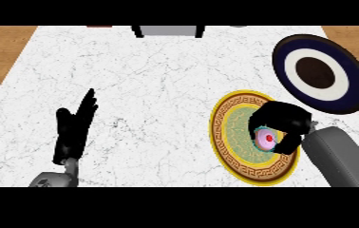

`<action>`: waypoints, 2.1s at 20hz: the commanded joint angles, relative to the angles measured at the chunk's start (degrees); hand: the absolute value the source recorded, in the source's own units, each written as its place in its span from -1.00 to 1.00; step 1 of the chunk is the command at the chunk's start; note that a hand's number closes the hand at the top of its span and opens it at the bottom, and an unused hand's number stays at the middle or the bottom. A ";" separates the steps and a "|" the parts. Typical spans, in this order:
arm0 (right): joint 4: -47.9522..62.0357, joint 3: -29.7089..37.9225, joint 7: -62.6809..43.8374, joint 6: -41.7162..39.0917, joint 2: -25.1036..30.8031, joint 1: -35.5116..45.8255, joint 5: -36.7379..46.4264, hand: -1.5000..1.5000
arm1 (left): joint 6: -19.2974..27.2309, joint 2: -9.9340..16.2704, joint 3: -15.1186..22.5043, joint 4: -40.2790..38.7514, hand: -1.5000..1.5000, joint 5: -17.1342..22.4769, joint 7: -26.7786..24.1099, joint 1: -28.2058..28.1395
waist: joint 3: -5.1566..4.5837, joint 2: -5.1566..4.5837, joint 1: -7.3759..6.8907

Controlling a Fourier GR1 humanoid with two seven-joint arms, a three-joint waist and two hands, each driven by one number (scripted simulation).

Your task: Pick the cupcake from the plate and place it in the plate

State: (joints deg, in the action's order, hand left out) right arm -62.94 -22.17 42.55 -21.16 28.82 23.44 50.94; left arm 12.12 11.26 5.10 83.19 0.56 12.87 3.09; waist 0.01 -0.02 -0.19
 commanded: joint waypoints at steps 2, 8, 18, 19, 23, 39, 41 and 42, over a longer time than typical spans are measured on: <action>-0.79 3.46 2.62 -0.28 -1.22 0.92 1.20 1.00 | 0.26 -1.08 -1.24 0.13 0.00 -1.02 1.94 1.44 | -0.01 0.04 0.08; -0.22 11.80 0.25 6.88 -1.88 2.57 -2.65 1.00 | 0.90 -3.54 1.56 -0.28 0.00 -2.84 -0.65 -0.71 | -0.01 0.05 0.50; -3.37 19.90 -26.71 30.33 -9.49 0.01 5.48 1.00 | 0.01 -1.66 -0.23 4.03 0.00 -1.51 2.00 -2.14 | -0.01 0.32 0.58; -8.61 20.46 -26.15 28.77 -9.04 -2.26 3.38 1.00 | -0.05 -0.82 -0.54 5.45 0.00 -1.58 3.47 -3.51 | -0.02 0.46 0.86; -12.50 27.04 -27.77 36.00 -9.26 -1.12 0.73 1.00 | -1.06 -0.11 -1.20 4.36 0.00 -1.28 1.91 -3.43 | 0.01 0.38 0.74; 9.37 37.96 -29.08 39.37 -3.74 11.79 -1.51 1.00 | -2.19 -3.26 -2.15 0.64 0.00 -2.54 -1.98 -2.10 | 0.01 -0.16 -0.54; 11.51 38.13 -30.05 37.57 -1.72 14.28 -1.26 1.00 | -3.40 -2.84 -2.84 -2.00 0.00 -2.49 -3.58 -1.87 | 0.00 -0.13 -0.41; 18.79 40.06 -24.72 40.15 -0.47 14.79 -2.27 1.00 | -2.60 -2.90 -3.07 -2.08 0.00 -2.63 -0.63 1.79 | 0.04 -0.33 -0.71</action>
State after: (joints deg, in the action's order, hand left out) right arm -55.16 15.65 13.45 16.58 26.02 34.40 49.21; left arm 9.74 8.48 2.89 82.86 -2.02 11.75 2.25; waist 0.00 -0.18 -0.63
